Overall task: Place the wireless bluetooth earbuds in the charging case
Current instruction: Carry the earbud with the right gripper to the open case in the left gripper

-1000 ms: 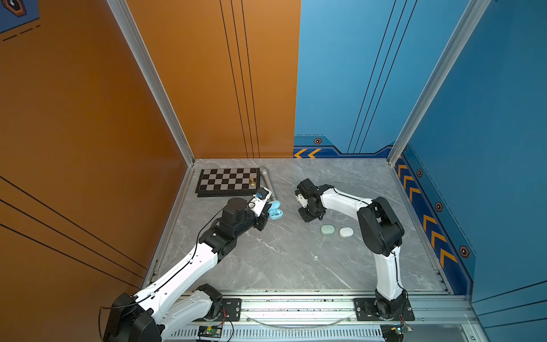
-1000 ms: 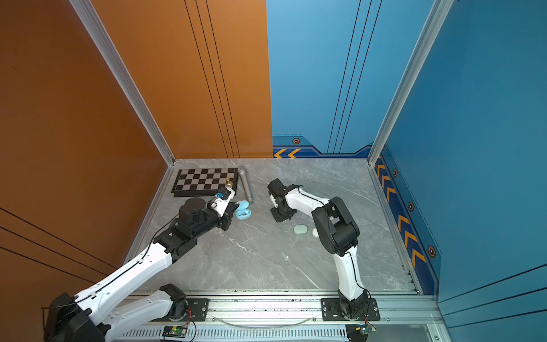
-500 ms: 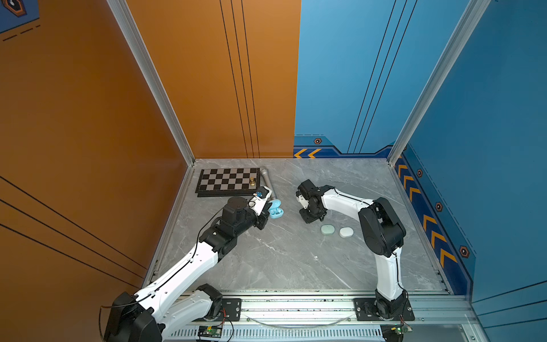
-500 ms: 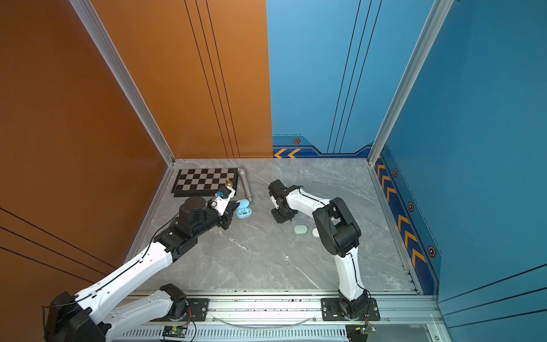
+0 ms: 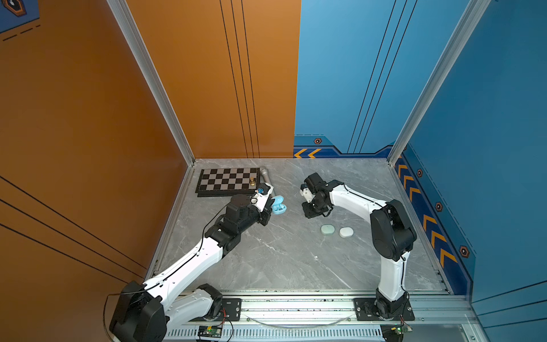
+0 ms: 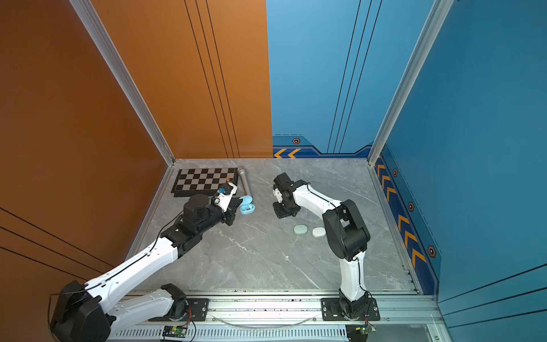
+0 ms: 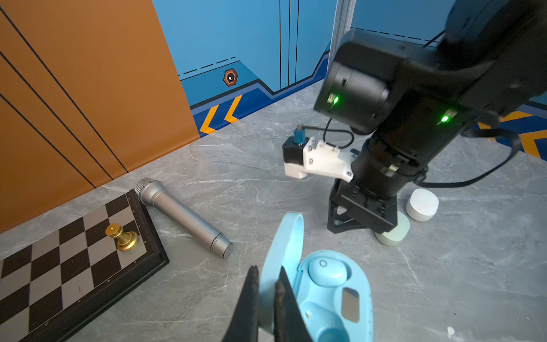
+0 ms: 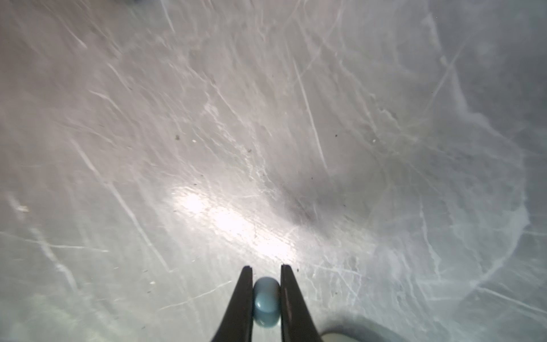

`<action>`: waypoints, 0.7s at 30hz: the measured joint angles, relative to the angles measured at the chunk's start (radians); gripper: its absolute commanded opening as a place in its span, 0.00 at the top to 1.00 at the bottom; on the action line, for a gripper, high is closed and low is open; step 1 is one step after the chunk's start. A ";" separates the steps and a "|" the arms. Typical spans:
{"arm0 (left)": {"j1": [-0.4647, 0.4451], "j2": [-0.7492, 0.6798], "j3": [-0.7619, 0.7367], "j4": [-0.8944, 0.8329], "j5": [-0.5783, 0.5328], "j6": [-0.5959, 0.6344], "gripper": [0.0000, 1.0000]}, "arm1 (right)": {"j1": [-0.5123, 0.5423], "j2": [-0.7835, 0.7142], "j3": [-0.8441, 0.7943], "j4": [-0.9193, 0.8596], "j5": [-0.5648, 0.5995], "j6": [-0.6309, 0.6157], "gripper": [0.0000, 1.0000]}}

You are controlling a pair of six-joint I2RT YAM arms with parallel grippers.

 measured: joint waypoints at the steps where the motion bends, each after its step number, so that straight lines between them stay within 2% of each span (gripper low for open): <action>1: 0.000 0.020 0.000 0.026 -0.001 -0.010 1.00 | -0.016 -0.028 0.003 0.000 -0.035 0.019 0.88; 7: -0.002 0.125 0.031 0.156 -0.011 -0.056 1.00 | -0.106 -0.201 0.006 0.023 -0.253 0.129 0.88; 13: -0.011 0.212 0.083 0.247 -0.013 -0.084 1.00 | -0.131 -0.362 -0.006 0.124 -0.436 0.257 0.88; 17: -0.030 0.251 0.118 0.274 -0.013 -0.095 1.00 | -0.113 -0.404 -0.031 0.241 -0.508 0.362 0.88; 21: -0.044 0.262 0.144 0.280 -0.006 -0.103 1.00 | -0.074 -0.393 -0.034 0.325 -0.531 0.435 0.88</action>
